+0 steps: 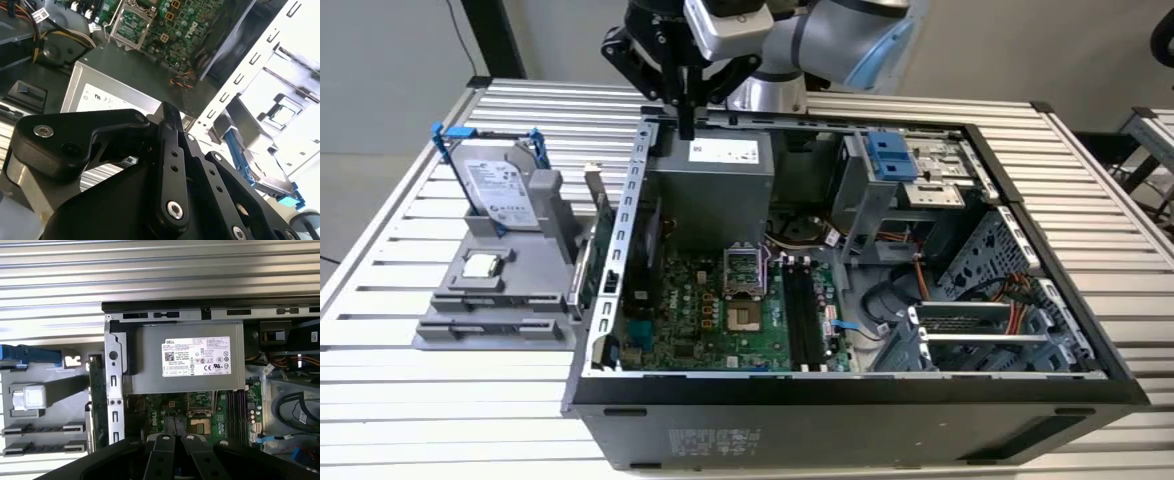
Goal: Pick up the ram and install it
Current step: 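Reach for the ram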
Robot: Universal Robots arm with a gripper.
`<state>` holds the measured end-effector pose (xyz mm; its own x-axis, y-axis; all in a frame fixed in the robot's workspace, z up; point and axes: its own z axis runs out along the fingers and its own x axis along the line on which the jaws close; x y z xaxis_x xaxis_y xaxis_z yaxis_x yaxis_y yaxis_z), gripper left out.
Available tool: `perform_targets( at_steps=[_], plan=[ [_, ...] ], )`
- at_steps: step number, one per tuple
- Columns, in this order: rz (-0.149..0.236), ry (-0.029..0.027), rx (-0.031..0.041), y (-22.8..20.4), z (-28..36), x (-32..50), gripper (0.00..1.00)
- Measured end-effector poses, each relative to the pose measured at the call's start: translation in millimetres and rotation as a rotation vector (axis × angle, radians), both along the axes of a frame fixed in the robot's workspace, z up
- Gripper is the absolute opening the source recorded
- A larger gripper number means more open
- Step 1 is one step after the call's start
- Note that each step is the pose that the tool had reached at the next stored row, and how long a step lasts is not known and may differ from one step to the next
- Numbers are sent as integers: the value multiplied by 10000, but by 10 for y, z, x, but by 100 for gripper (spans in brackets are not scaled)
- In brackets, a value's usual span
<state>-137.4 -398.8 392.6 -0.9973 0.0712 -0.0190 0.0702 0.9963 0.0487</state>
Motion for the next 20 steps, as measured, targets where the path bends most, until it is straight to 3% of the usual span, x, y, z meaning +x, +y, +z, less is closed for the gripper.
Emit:
perform_targets(
  at_steps=[14, 20],
  plan=[
    [0, -1, 1, 0, 0, -326, 0],
    [0, 0, 1, 0, 0, -428, 0]
  ],
)
